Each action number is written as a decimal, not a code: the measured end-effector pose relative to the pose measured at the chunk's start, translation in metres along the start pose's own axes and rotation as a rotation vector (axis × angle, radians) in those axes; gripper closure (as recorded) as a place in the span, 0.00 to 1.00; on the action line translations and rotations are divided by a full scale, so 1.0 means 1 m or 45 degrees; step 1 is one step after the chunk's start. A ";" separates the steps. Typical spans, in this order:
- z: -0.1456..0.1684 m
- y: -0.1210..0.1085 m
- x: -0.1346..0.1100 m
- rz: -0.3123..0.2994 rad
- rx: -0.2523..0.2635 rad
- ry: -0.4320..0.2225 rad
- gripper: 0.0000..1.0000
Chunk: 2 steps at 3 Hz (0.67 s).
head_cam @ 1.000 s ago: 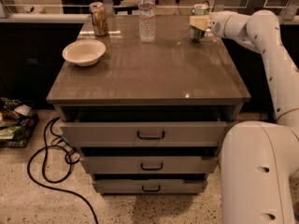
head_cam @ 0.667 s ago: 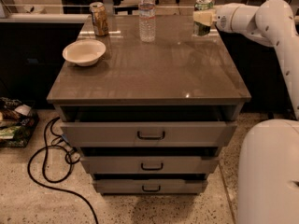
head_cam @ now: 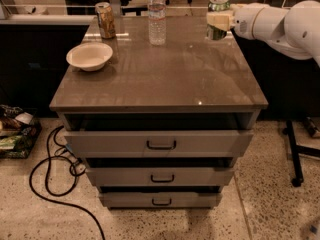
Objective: Place green can into paper bowl
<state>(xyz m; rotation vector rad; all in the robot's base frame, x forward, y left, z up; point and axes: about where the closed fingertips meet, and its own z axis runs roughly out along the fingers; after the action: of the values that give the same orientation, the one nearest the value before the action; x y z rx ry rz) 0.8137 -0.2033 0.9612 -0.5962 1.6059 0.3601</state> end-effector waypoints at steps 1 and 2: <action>-0.012 0.045 -0.004 0.012 -0.085 -0.038 1.00; -0.017 0.084 -0.014 0.013 -0.172 -0.047 1.00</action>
Offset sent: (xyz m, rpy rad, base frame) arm -0.0941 0.0919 0.0172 0.0426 0.0047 0.2121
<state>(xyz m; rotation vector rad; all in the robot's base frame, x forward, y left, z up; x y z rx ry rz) 0.7529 -0.1421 0.9682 -0.6803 1.5581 0.4871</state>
